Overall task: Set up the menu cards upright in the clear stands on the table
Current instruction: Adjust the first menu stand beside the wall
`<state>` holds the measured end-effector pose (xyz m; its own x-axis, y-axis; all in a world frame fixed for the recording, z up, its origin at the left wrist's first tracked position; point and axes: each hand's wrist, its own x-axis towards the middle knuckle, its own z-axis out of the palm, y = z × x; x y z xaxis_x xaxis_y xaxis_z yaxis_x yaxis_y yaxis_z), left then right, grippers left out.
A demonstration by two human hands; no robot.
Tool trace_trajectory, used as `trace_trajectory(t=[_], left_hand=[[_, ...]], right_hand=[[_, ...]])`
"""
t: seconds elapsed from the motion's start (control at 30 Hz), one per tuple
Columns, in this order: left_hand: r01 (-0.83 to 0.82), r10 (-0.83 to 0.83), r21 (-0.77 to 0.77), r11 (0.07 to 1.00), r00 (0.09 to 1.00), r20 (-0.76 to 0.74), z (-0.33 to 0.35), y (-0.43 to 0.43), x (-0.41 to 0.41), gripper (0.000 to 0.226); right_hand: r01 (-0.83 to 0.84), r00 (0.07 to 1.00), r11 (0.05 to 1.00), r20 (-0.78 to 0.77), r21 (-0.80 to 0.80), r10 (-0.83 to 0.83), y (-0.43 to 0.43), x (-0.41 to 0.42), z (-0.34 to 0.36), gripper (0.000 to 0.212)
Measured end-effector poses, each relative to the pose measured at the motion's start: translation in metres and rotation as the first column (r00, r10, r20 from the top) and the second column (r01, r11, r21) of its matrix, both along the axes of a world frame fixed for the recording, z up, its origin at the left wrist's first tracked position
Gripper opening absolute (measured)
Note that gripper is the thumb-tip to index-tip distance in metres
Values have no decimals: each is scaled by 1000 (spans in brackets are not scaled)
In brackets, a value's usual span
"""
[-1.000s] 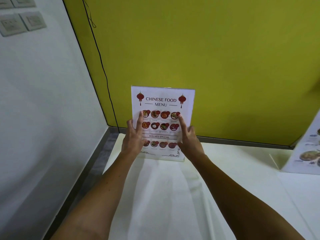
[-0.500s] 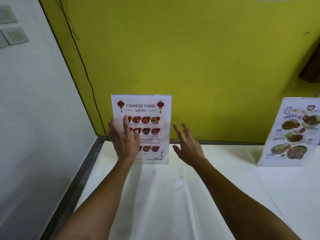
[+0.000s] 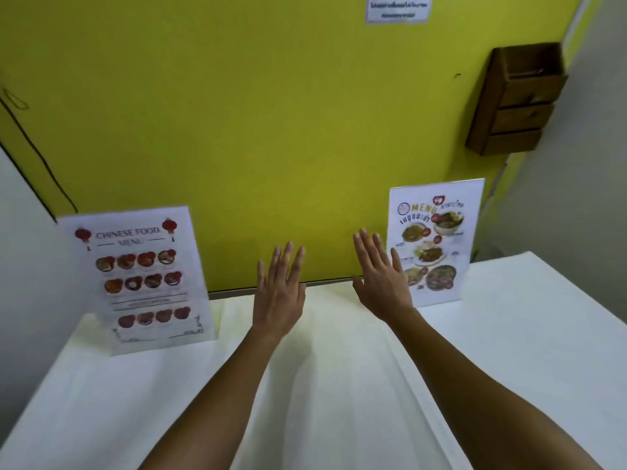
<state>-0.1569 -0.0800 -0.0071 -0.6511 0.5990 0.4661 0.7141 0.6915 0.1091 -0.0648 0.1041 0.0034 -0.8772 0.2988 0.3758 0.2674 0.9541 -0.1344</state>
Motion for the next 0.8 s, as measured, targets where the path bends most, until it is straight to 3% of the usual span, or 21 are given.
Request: trace_trajectory(t=[0.3, 0.47, 0.8], left_hand=[[47, -42, -32, 998, 989, 143, -11, 114, 49, 70], [9, 6, -71, 997, 976, 218, -16, 159, 56, 79], [63, -139, 184, 981, 891, 432, -34, 210, 50, 108]], right_hand=[[125, 992, 986, -6, -110, -126, 117, 60, -7, 76], [194, 981, 972, 3, -136, -195, 174, 71, -16, 80], [194, 980, 929, 15, -315, -199, 226, 60, -38, 93]])
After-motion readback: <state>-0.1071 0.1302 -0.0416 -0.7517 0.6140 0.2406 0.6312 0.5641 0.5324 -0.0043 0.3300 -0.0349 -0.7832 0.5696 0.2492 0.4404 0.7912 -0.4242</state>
